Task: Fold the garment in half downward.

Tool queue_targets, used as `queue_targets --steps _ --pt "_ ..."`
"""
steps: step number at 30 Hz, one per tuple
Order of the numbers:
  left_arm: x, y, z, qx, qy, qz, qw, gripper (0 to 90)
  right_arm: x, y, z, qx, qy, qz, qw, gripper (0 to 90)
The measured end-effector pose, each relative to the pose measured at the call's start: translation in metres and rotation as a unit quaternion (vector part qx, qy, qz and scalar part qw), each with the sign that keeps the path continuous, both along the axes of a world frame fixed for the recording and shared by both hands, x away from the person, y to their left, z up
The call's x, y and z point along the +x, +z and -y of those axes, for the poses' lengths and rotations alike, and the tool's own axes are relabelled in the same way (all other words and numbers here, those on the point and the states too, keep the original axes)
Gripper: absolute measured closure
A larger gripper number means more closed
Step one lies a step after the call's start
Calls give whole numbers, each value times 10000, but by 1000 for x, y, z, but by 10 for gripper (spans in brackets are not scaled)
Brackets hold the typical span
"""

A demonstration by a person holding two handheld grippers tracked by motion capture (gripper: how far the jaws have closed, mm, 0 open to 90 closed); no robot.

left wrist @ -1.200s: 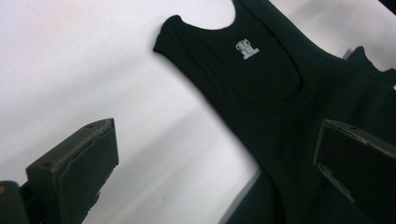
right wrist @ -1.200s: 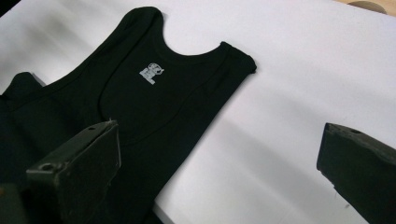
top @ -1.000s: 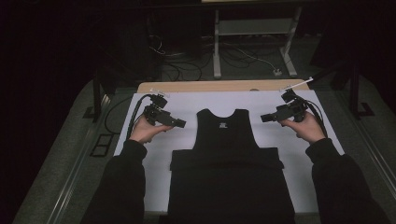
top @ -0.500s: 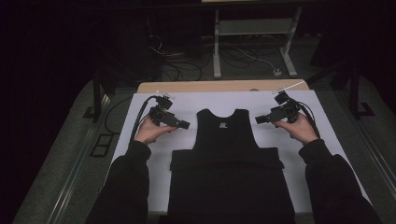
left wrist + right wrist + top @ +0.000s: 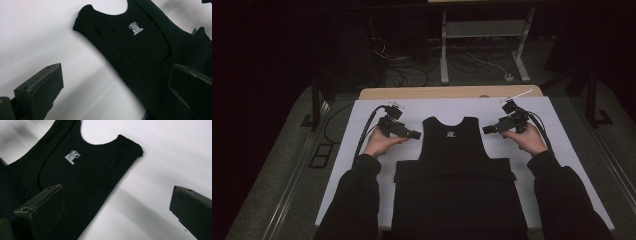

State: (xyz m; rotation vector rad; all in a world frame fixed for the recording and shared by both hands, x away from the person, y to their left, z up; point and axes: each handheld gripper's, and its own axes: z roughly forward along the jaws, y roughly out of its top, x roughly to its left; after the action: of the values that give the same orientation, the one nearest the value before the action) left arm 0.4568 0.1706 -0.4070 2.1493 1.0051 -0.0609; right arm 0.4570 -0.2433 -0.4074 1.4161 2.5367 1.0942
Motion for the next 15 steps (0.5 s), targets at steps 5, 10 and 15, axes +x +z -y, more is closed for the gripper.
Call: queue_targets --steps 5,10,15 --pt "0 -4 4 -126 -40 -59 9999 0 1 -6 -4 -60 21 -59 10000 0" --pt "1 -8 8 -63 -55 -53 10000 0 2 -13 -9 -93 64 -101 9999 0" --pt "0 -13 13 -90 -72 -63 9999 0 2 -19 -17 -81 54 -167 9998 0"
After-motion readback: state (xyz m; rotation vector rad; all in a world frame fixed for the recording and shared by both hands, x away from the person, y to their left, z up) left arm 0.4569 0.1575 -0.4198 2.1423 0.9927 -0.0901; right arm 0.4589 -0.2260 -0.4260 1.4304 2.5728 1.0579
